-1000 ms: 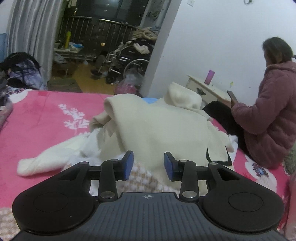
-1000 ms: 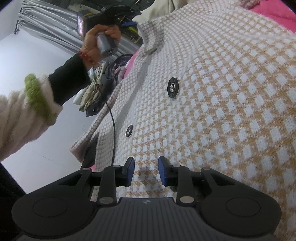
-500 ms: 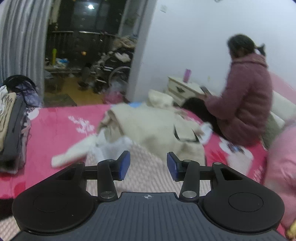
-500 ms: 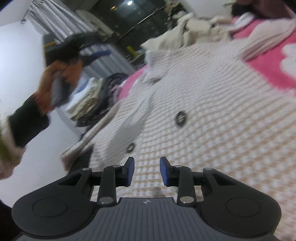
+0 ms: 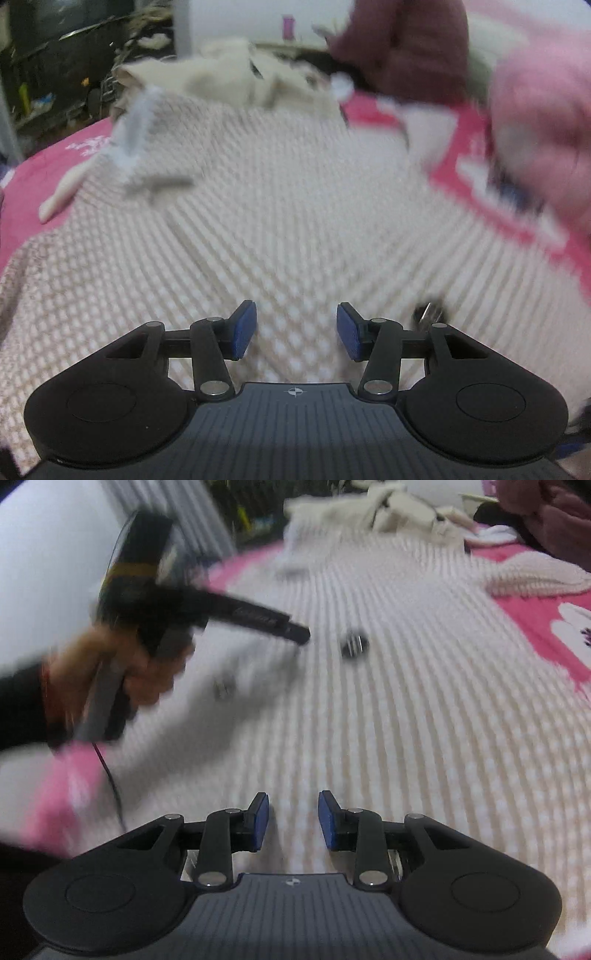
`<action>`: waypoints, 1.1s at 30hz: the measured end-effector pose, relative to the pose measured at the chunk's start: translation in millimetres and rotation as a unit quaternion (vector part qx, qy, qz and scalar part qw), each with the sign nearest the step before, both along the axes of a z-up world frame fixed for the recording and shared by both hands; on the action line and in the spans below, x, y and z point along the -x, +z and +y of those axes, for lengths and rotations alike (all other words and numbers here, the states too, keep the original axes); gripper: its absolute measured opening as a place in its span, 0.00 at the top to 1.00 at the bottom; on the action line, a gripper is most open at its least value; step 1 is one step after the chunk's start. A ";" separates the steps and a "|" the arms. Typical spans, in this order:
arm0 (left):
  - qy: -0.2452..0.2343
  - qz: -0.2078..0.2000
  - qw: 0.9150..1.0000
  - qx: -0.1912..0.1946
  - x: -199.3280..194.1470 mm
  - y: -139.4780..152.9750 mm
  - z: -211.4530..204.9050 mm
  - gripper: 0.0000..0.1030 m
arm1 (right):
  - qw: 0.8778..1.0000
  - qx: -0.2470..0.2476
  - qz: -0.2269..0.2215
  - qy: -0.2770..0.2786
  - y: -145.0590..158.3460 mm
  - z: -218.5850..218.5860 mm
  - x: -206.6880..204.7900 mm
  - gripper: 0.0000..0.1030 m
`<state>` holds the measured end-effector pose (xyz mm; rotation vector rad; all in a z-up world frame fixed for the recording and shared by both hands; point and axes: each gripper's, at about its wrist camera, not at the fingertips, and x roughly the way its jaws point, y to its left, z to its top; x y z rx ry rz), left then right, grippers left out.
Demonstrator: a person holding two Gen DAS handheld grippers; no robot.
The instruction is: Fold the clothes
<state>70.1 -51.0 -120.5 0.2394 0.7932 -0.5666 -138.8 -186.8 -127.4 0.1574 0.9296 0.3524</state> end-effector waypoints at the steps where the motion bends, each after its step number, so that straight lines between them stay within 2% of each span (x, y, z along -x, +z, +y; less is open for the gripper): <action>1: 0.001 -0.004 1.000 -0.007 0.2 -9.2 -1.5 0.51 | 1.000 0.014 -0.001 0.002 0.3 0.3 9.4 0.68; 7: 0.004 -0.008 1.000 0.016 -6.6 -18.0 7.6 0.47 | 0.997 0.057 0.047 -0.005 10.6 -6.3 54.4 0.69; 11: 0.012 -0.019 1.000 0.011 -2.4 -18.9 4.1 0.47 | 0.996 0.059 0.073 -0.006 28.2 -17.6 60.0 0.69; 14: 0.020 -0.022 0.999 0.011 1.9 -19.6 1.7 0.46 | 0.997 0.074 0.022 -0.032 57.4 -37.5 53.6 0.69; 17: 0.026 -0.026 0.999 0.015 10.6 -19.9 4.5 0.46 | 0.992 0.093 -0.013 -0.089 71.0 -65.3 34.9 0.69; 22: 0.027 -0.026 0.999 0.014 9.9 -20.5 4.0 0.46 | 0.985 0.088 -0.054 -0.135 83.1 -104.8 -24.3 0.68; 25: 0.025 -0.024 0.999 0.016 8.5 -20.6 5.1 0.46 | 0.985 0.059 -0.055 -0.152 78.5 -124.9 -77.7 0.68; 27: 0.025 -0.024 0.999 0.020 8.7 -21.3 6.2 0.46 | 0.986 0.035 -0.026 -0.162 57.6 -134.3 -111.5 0.69; 29: 0.025 -0.025 0.999 0.023 9.2 -22.1 7.1 0.46 | 0.986 0.043 0.015 -0.160 25.7 -135.5 -129.4 0.70; 30: 0.024 -0.026 0.999 0.025 9.3 -22.5 7.6 0.45 | 0.986 0.047 0.022 -0.157 12.8 -138.0 -121.6 0.74; 31: 0.024 -0.025 0.999 0.026 8.8 -22.6 8.2 0.45 | 0.986 0.051 0.028 -0.154 1.0 -140.8 -113.2 0.74; 33: 0.023 -0.024 0.999 0.030 7.7 -22.4 9.6 0.45 | 0.987 0.039 0.019 -0.154 3.0 -150.6 -83.4 0.75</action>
